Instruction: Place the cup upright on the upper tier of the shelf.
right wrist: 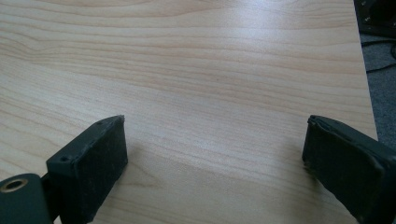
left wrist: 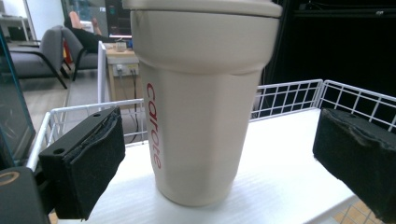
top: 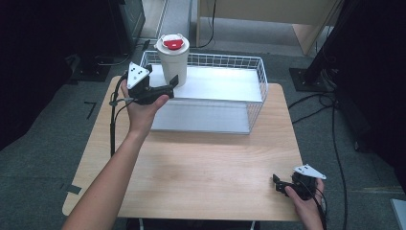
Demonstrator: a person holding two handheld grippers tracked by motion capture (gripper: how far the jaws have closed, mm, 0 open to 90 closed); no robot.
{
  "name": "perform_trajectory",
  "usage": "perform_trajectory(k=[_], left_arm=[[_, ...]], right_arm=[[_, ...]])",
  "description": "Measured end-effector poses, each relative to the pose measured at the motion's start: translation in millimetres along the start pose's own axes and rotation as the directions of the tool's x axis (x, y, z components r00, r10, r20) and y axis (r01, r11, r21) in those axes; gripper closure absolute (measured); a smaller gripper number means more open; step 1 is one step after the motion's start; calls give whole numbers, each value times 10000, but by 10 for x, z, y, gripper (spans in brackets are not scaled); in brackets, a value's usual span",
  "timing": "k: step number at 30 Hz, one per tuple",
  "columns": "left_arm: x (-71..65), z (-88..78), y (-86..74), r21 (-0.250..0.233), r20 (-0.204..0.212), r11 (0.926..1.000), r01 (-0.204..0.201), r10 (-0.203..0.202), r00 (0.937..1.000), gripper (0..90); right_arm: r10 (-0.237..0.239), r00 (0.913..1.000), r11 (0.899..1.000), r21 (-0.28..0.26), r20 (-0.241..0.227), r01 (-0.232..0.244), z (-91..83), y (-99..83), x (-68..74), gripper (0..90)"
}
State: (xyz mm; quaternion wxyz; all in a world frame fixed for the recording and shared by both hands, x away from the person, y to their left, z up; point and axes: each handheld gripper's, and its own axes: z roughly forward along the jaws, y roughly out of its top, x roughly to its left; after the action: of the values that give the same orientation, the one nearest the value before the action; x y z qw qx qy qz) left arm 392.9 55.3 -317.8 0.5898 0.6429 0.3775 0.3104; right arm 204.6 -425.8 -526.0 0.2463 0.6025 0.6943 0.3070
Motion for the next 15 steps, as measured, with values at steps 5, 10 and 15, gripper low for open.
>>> perform_trajectory(k=[5, 10, 15], left_arm=[[-38, -110, -48, -83, 52, 9997, -240, 241, 9997, 30], [-53, -261, -199, -18, 82, 9990, -436, 436, 9990, 30], [-22, -363, -289, -26, 94, 9994, -342, 342, 9994, 30]], right_arm=[[14, 10000, 10000, 10, -6, -14, 0, 0, 1, 63], [-28, 10000, 10000, -2, 0, 28, 0, 0, -1, 63], [-5, 10000, 10000, 14, 2, 5, -1, 0, 2, 63]])
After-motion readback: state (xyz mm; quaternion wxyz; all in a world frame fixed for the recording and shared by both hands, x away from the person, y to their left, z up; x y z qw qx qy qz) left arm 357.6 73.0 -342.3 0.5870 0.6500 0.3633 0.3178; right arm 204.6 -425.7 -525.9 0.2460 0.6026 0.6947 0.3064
